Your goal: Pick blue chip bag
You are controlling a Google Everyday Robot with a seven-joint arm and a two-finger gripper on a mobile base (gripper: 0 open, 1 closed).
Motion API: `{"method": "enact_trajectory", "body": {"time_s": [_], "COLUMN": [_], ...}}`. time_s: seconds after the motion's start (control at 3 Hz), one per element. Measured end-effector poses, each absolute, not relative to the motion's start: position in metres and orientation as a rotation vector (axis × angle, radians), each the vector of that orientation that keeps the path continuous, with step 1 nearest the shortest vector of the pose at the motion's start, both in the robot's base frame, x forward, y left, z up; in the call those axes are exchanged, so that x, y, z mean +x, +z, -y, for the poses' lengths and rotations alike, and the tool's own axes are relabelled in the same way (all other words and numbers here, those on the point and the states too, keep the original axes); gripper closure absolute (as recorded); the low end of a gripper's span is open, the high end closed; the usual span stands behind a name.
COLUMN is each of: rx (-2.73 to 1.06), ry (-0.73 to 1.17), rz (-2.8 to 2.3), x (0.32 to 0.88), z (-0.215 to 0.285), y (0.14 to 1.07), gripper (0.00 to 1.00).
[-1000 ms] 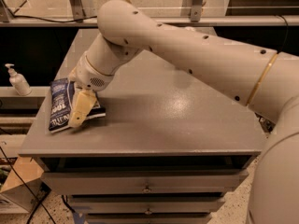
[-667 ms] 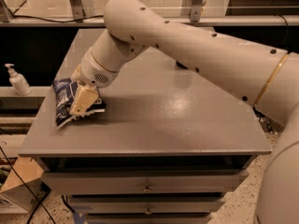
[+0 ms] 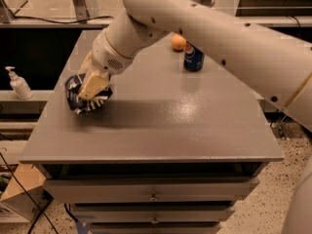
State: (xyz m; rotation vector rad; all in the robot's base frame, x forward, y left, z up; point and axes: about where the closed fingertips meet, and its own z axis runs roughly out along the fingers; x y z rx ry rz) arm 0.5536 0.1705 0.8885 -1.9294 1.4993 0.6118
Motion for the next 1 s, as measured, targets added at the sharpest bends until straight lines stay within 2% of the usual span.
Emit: {"method": "enact_trajectory", "body": {"time_s": [0.33,0.67,1.0], "rx": [-1.905,-1.865,-1.851], "ry": [0.555,0.479,0.464], "rz": [-1.484,-1.427,-1.404], "x": [0.568,0.58,0.583], "z": [-0.147,-0.109,-0.107], "y": [0.933,0.993,1.009], "gripper": [1.0,1.0,1.0]}}
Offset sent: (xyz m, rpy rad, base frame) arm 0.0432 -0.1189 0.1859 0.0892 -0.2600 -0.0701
